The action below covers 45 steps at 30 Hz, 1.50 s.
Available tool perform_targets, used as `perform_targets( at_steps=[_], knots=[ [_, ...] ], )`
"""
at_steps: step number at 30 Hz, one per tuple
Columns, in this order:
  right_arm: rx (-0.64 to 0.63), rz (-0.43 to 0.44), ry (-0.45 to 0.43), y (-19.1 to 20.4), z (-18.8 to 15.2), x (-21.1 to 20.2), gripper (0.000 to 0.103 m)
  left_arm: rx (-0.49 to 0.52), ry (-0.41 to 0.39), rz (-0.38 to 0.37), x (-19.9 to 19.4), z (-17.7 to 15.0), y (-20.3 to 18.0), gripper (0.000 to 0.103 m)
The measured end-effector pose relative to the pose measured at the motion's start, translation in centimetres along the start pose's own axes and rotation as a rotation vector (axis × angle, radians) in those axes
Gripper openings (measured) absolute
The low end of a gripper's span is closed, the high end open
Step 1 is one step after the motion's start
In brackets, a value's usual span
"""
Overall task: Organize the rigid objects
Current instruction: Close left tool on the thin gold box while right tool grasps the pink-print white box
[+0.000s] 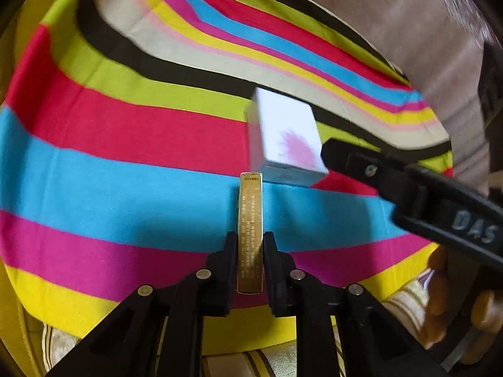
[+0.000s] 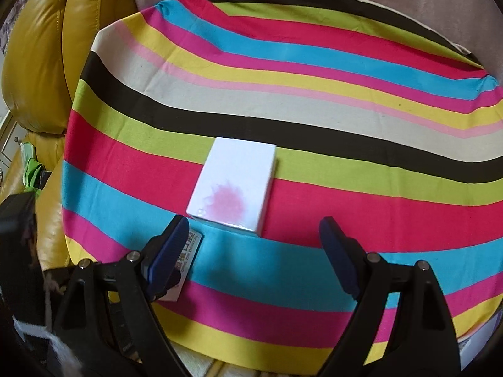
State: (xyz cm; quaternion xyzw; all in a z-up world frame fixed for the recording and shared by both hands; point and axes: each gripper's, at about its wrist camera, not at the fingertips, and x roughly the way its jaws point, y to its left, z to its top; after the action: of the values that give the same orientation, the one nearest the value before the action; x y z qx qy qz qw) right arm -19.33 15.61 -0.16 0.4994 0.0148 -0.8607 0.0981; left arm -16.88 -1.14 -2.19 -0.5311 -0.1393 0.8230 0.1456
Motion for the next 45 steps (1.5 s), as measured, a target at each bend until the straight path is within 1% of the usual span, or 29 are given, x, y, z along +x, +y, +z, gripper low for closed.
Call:
perform_targets(
  at_steps=[5, 9, 14, 16, 20, 22, 23, 24, 25, 26, 31, 35, 40, 45],
  knots=[
    [-0.002, 0.011, 0.011, 1.0, 0.1, 1.6, 0.087, -0.079, -0.069, 0.011, -1.5, -0.5, 1.5, 0.017],
    [0.019, 0.004, 0.015, 1.6, 0.4, 2.9, 0.087, -0.113, -0.099, 0.018, -1.8, -0.7, 2.3, 0.017],
    [0.041, -0.01, 0.017, 1.9, 1.1, 4.1, 0.087, -0.128, -0.106, 0.012, -1.8, -0.5, 2.5, 0.017],
    [0.046, -0.033, 0.013, 2.1, 1.4, 4.7, 0.087, -0.138, -0.106, 0.011, -1.5, -0.3, 2.5, 0.017],
    [0.054, -0.059, 0.039, 2.0, 1.7, 6.4, 0.087, -0.149, -0.107, 0.008, -1.2, -0.4, 2.5, 0.017],
    [0.068, -0.056, 0.042, 1.9, 1.6, 6.9, 0.087, -0.15, -0.11, 0.006, -1.3, -0.4, 2.5, 0.017],
    [0.064, -0.055, 0.039, 1.9, 1.4, 6.9, 0.086, -0.149, -0.109, 0.005, -1.3, -0.4, 2.6, 0.017],
    [0.044, -0.07, 0.04, 2.1, 1.3, 6.9, 0.08, -0.147, -0.109, 0.005, -1.3, -0.4, 2.5, 0.017],
    [0.024, -0.081, 0.042, 2.3, 1.2, 6.9, 0.07, -0.145, -0.107, 0.004, -1.3, -0.3, 2.5, 0.017],
    [0.013, -0.088, 0.047, 2.3, 1.2, 7.0, 0.07, -0.144, -0.107, 0.003, -1.2, -0.3, 2.5, 0.017],
    [0.007, -0.085, 0.033, 2.1, 0.6, 6.2, 0.07, -0.148, -0.106, -0.002, -1.2, -0.3, 2.6, 0.017],
    [0.003, -0.085, 0.009, 1.7, -0.1, 4.7, 0.07, -0.13, -0.117, -0.004, -1.8, -0.6, 2.2, 0.017],
    [0.009, -0.096, -0.033, 0.7, -1.5, 1.7, 0.07, -0.115, -0.113, -0.037, -2.2, -1.1, 0.8, 0.017],
    [0.017, -0.104, -0.061, -0.5, -3.3, -1.2, 0.07, -0.069, -0.116, -0.059, -2.9, -1.8, -1.7, 0.017]
  ],
)
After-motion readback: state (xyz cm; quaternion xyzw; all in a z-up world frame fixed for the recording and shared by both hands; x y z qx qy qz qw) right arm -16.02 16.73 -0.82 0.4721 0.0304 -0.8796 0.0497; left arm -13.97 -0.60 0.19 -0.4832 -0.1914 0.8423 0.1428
